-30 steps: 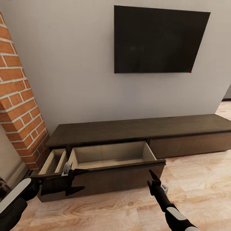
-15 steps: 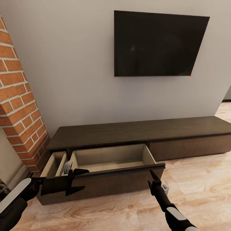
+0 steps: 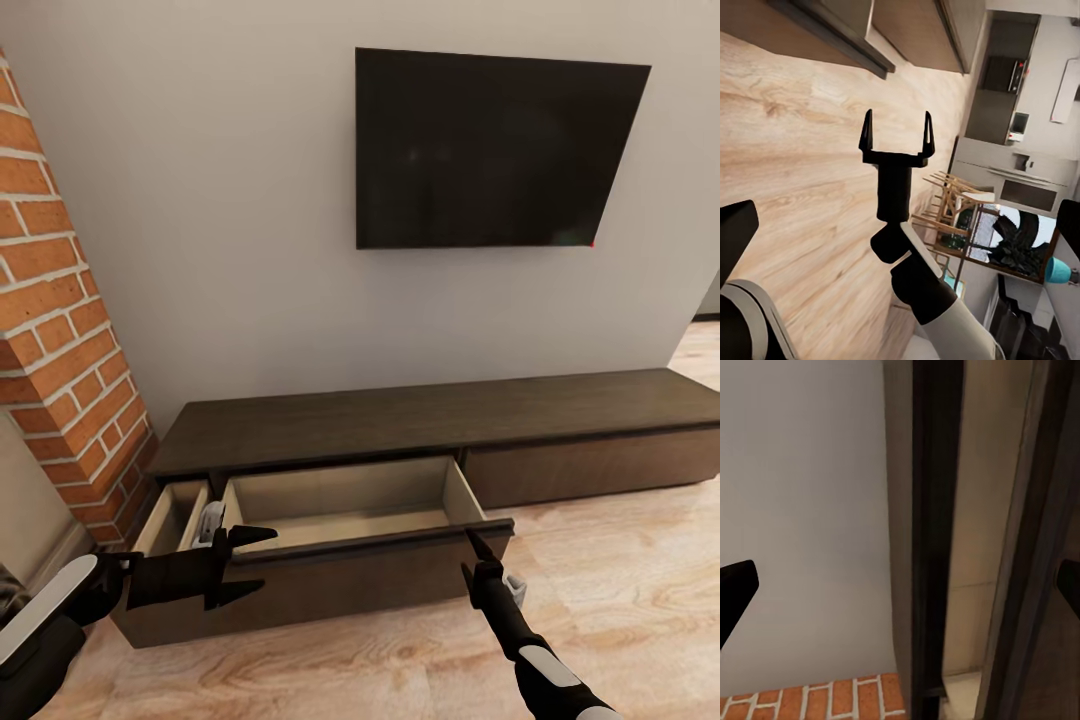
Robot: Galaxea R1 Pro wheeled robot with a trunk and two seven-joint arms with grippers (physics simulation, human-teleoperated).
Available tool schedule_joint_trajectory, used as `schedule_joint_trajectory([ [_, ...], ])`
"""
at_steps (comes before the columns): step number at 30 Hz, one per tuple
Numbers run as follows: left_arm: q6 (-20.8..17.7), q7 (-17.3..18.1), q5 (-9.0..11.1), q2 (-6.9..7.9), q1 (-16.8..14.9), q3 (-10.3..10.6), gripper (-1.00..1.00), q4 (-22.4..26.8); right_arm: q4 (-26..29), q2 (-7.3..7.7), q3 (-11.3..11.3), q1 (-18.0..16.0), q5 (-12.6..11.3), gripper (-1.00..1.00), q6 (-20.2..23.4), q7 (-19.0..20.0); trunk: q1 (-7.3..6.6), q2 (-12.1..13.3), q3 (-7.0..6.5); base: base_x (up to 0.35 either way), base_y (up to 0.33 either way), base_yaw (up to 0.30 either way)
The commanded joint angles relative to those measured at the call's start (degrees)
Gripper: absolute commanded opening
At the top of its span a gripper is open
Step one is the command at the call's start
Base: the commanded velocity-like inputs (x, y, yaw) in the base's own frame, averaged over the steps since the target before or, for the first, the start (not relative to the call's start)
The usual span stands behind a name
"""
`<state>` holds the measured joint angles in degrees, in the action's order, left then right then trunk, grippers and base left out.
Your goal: Place each of the two pumpkins and all three candles from the living room inside a cabinet in the living room (use any cabinet), then make sure every cabinet is closed, and position the cauldron so it is next to a table in the living room.
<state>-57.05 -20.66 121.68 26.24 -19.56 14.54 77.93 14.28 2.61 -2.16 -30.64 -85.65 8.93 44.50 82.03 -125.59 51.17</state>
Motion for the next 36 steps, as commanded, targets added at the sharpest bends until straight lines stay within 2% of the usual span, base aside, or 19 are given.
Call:
schedule_joint_trajectory([
  [1,0.0,-0.5,0.6,0.04,0.0,0.1,1.0,0.0,0.0,0.03,-0.2,0.0,-0.6,1.0,0.5,0.2,-0.24,0.4,-0.13,0.0,0.0,0.0],
  [11,0.0,-0.5,0.6,0.06,0.0,0.1,1.0,0.0,0.0,0.03,-0.3,0.0,-0.5,1.0,-1.2,-0.2,-2.43,4.4,-1.93,-0.069,0.0,0.0],
  [25,0.0,-0.5,0.6,0.05,0.0,0.0,1.0,-0.2,-0.1,-0.02,-0.3,0.0,-0.4,1.0,-1.3,-0.6,-5.51,10.0,-4.44,-0.067,0.0,0.0],
  [36,0.0,-0.5,0.6,0.04,0.0,0.1,1.0,-0.2,-0.1,0.03,-0.3,0.0,-0.4,1.0,-3.5,-0.4,-5.51,10.0,-4.44,0.0,0.0,0.0],
])
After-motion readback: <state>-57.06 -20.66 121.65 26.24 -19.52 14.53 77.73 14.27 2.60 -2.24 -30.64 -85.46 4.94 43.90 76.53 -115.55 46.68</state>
